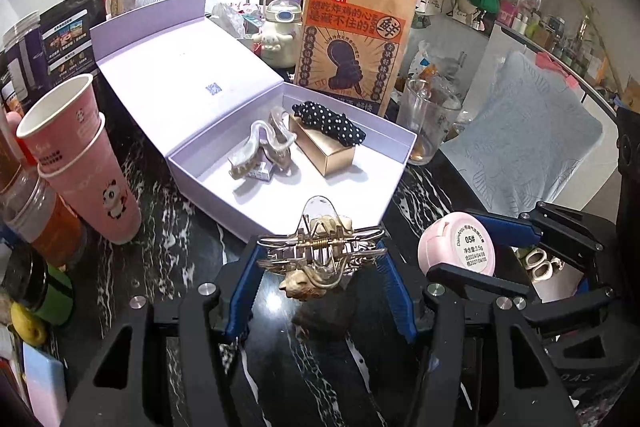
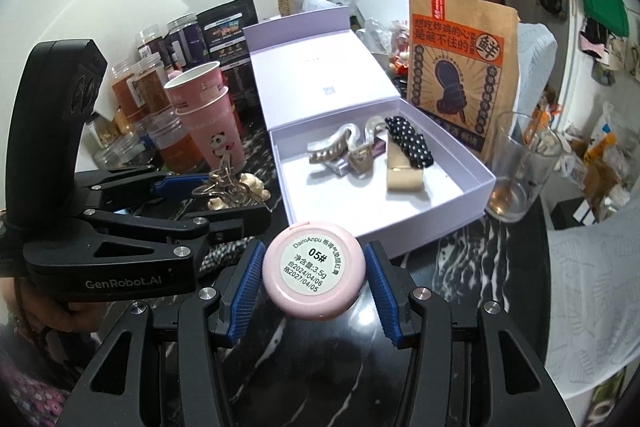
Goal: Organize rigid objects
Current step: 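Carry the gold claw clip and pink compact toward the lavender gift box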
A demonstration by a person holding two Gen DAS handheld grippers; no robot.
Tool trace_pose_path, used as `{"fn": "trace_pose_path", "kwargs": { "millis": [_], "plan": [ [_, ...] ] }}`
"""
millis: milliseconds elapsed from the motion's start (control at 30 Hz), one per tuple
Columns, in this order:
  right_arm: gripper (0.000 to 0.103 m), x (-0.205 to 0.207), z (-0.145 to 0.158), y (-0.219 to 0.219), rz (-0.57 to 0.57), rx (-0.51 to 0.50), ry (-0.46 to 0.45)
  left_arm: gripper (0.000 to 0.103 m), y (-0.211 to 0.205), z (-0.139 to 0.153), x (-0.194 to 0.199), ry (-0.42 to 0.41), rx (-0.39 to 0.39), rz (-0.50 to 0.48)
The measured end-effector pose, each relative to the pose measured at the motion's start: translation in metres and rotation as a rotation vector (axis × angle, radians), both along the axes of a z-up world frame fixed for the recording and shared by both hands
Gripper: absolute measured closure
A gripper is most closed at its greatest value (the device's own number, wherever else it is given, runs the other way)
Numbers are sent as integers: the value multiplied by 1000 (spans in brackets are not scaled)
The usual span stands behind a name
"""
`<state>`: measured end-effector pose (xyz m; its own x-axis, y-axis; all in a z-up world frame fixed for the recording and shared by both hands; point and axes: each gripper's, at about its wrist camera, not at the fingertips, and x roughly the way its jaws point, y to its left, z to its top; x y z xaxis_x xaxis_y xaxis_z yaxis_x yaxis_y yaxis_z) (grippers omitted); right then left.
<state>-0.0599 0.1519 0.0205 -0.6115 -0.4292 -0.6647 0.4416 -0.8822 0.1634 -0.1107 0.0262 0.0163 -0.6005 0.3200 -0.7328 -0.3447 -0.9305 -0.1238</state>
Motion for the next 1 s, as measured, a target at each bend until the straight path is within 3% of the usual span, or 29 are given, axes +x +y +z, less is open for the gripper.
{"fn": "trace_pose_path", "kwargs": {
  "millis": [1000],
  "plan": [
    [52,-91,19,-10,18,53,76,47,-5,13,-100,36,-16,4]
  ]
}}
